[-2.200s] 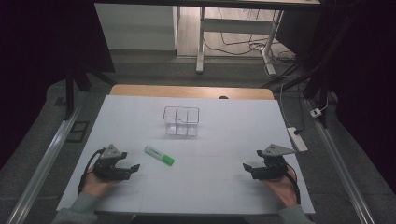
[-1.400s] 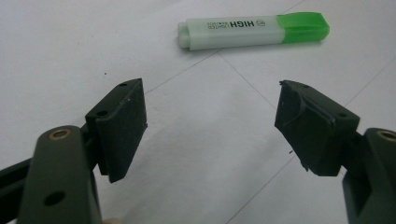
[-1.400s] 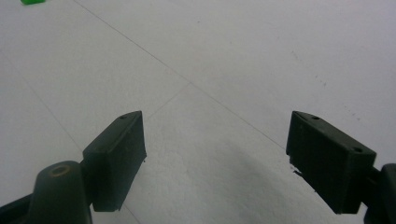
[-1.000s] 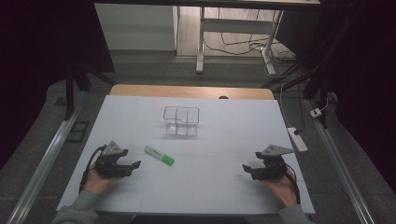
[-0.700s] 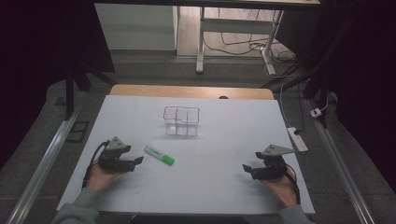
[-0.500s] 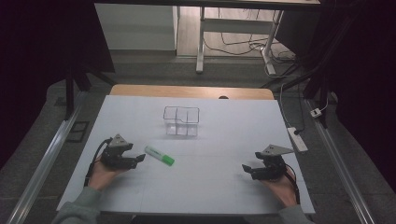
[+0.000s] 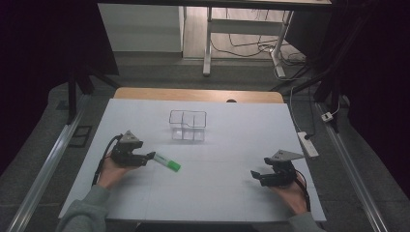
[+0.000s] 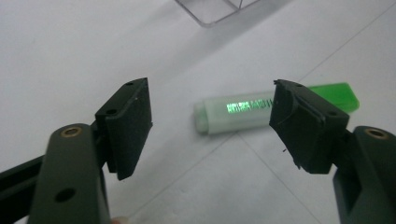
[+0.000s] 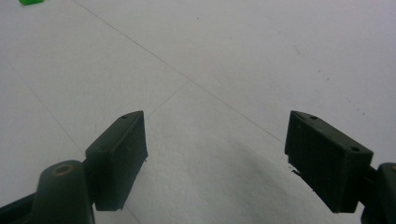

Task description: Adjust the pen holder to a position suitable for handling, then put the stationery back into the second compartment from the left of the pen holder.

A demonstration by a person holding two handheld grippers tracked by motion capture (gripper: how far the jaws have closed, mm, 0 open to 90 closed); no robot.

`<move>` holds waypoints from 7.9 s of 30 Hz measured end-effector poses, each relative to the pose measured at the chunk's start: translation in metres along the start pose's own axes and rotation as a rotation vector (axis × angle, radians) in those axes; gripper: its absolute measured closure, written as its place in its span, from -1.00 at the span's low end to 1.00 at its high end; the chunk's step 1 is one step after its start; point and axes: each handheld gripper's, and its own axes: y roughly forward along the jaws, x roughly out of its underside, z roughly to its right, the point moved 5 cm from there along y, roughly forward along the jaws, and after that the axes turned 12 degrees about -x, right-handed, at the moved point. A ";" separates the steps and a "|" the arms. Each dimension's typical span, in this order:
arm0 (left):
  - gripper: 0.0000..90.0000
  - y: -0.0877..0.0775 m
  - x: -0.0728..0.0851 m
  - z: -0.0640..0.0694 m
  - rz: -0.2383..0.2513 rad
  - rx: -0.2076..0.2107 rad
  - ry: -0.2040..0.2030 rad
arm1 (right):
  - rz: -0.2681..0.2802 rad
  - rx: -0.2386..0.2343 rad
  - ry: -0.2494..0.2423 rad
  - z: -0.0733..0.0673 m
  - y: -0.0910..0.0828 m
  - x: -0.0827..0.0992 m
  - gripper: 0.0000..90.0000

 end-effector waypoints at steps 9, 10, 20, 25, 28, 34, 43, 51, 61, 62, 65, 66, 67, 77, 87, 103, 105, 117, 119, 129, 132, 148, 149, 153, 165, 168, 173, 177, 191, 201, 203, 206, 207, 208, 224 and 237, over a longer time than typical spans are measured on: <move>-0.27 0.016 -0.018 -0.001 -0.006 0.006 0.024 | -0.004 0.002 0.004 -0.001 0.001 0.000 -0.54; -0.27 0.017 -0.020 -0.001 -0.006 0.006 0.029 | -0.005 0.001 0.005 -0.001 0.001 0.001 -0.54; -0.26 0.029 -0.033 0.002 -0.015 0.004 0.066 | -0.006 -0.004 0.008 -0.001 0.002 0.001 -0.53; -0.24 0.037 -0.041 0.000 -0.041 0.000 0.089 | -0.015 -0.003 0.005 -0.002 0.003 0.002 -0.53; -0.19 0.041 -0.047 -0.003 -0.045 -0.005 0.090 | -0.019 -0.003 0.003 -0.002 0.003 0.002 -0.53; 0.30 0.048 -0.057 -0.009 -0.042 -0.012 0.077 | -0.016 -0.002 0.004 -0.002 0.003 0.002 -0.53; 0.98 0.062 -0.069 -0.013 -0.039 0.033 0.030 | -0.015 -0.001 0.007 -0.001 0.004 0.002 -0.53; 0.98 0.075 -0.075 -0.004 -0.046 0.058 0.042 | -0.025 -0.001 0.011 0.000 0.005 0.004 -0.53; 0.98 0.078 -0.075 -0.002 -0.073 0.051 0.053 | -0.029 -0.011 0.004 -0.001 0.006 0.005 -0.53; 0.98 0.078 -0.076 -0.001 -0.074 0.054 0.064 | -0.031 -0.011 0.003 -0.001 0.006 0.005 -0.53; 0.98 0.080 -0.078 0.005 -0.074 0.067 0.079 | -0.030 -0.010 0.004 -0.001 0.006 0.005 -0.53; 0.98 0.081 -0.081 0.009 -0.074 0.069 0.088 | -0.030 -0.009 0.005 -0.001 0.006 0.005 -0.53; 0.98 0.081 -0.081 0.009 -0.074 0.069 0.088 | -0.030 -0.010 0.006 -0.001 0.006 0.005 -0.53; 0.98 0.091 -0.097 0.026 -0.080 0.078 0.109 | -0.032 -0.012 0.007 -0.002 0.006 0.005 -0.53; 0.97 0.096 -0.105 0.030 -0.079 0.069 0.106 | -0.034 -0.009 0.006 -0.002 0.006 0.006 -0.53; 0.90 0.063 -0.096 0.015 -0.031 0.100 0.125 | -0.027 -0.009 0.006 -0.001 0.004 0.006 -0.53; 0.77 0.060 -0.093 0.015 -0.029 0.119 0.134 | -0.026 -0.008 0.008 -0.001 0.004 0.006 -0.53; -0.01 0.044 -0.080 0.015 -0.089 0.186 0.189 | -0.029 -0.013 -0.002 -0.002 0.004 0.007 -0.53; -0.10 0.041 -0.079 0.015 -0.098 0.199 0.201 | -0.026 -0.012 0.000 -0.001 0.003 0.007 -0.53; -0.24 0.028 -0.072 0.010 -0.131 0.253 0.229 | -0.021 -0.013 0.004 -0.001 0.002 0.008 -0.52; -0.27 0.025 -0.070 0.009 -0.129 0.257 0.247 | -0.023 -0.010 0.004 -0.001 0.002 0.008 -0.52; -0.29 0.007 -0.061 0.008 -0.142 0.284 0.409 | -0.018 -0.016 0.007 -0.002 0.001 0.007 -0.53; -0.30 0.006 -0.061 0.009 -0.148 0.289 0.427 | -0.017 -0.017 0.007 -0.002 0.001 0.007 -0.53; -0.31 0.005 -0.059 0.011 -0.156 0.310 0.468 | -0.016 -0.017 0.009 -0.001 0.001 0.007 -0.52; -0.28 0.008 -0.057 0.031 -0.183 0.394 0.590 | -0.025 -0.015 0.005 -0.002 0.000 0.008 -0.53; -0.28 0.010 -0.057 0.035 -0.199 0.405 0.624 | -0.022 -0.015 0.005 -0.002 0.000 0.007 -0.53; -0.28 0.017 -0.056 0.042 -0.219 0.416 0.673 | -0.021 -0.016 0.005 -0.002 0.000 0.008 -0.53; -0.28 0.023 -0.056 0.048 -0.235 0.422 0.718 | -0.019 -0.017 0.006 -0.001 -0.001 0.008 -0.53; -0.26 0.039 -0.047 0.054 -0.296 0.436 0.845 | -0.018 -0.020 0.011 -0.001 0.000 0.008 -0.53; -0.23 0.044 -0.043 0.057 -0.306 0.461 0.911 | -0.019 -0.021 0.011 -0.001 0.001 0.009 -0.53; -0.22 0.045 -0.043 0.057 -0.309 0.462 0.922 | -0.021 -0.022 0.010 -0.001 0.001 0.009 -0.54; -0.18 0.046 -0.043 0.056 -0.311 0.465 0.935 | -0.021 -0.022 0.010 -0.001 0.001 0.009 -0.54; -0.17 0.046 -0.043 0.056 -0.310 0.468 0.938 | -0.021 -0.022 0.009 -0.001 0.001 0.009 -0.53; -0.16 0.047 -0.043 0.057 -0.309 0.471 0.944 | -0.021 -0.022 0.009 -0.001 0.001 0.009 -0.54; 0.20 0.054 -0.041 0.055 -0.283 0.494 0.992 | -0.028 -0.024 0.009 -0.001 0.002 0.009 -0.54; 0.48 0.051 -0.040 0.056 -0.269 0.499 1.016 | -0.027 -0.021 0.010 0.000 0.001 0.010 -0.54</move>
